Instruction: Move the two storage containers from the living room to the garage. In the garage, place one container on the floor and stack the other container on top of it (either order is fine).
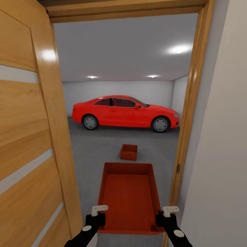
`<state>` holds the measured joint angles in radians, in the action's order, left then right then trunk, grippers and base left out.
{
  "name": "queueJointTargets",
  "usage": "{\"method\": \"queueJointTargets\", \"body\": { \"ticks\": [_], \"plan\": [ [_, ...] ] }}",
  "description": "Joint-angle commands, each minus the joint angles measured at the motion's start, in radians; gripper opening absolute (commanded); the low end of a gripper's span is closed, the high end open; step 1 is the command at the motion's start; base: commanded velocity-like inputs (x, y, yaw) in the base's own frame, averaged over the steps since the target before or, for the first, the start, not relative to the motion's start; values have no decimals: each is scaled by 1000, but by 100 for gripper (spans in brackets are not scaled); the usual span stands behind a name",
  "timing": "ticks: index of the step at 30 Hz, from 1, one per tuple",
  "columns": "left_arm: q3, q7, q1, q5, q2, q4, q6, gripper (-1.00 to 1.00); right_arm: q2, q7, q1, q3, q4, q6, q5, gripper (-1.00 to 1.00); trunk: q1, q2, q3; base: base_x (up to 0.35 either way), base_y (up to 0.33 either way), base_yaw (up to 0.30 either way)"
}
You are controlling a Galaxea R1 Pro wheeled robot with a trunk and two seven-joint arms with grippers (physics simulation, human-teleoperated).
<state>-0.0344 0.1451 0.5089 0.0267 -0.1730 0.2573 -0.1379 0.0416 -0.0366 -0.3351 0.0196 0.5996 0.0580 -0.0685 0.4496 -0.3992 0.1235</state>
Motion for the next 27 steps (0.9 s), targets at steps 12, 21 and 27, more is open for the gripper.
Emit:
{"method": "queueJointTargets", "body": {
  "ticks": [12,21,27],
  "plan": [
    [-16,-4,2,4,-2,36,-2,-100,0,1,1,-29,-9,4,-5,-100,0,-1,0,71,-1,0],
    [-16,-4,1,4,-2,36,-2,-100,1,1,1,-29,-9,3,-5,-100,0,-1,0,23,0,0],
    [-15,-1,2,4,-2,36,-2,-100,1,1,1,-29,-9,4,-5,-100,0,-1,0,220,0,0]
  ]
}}
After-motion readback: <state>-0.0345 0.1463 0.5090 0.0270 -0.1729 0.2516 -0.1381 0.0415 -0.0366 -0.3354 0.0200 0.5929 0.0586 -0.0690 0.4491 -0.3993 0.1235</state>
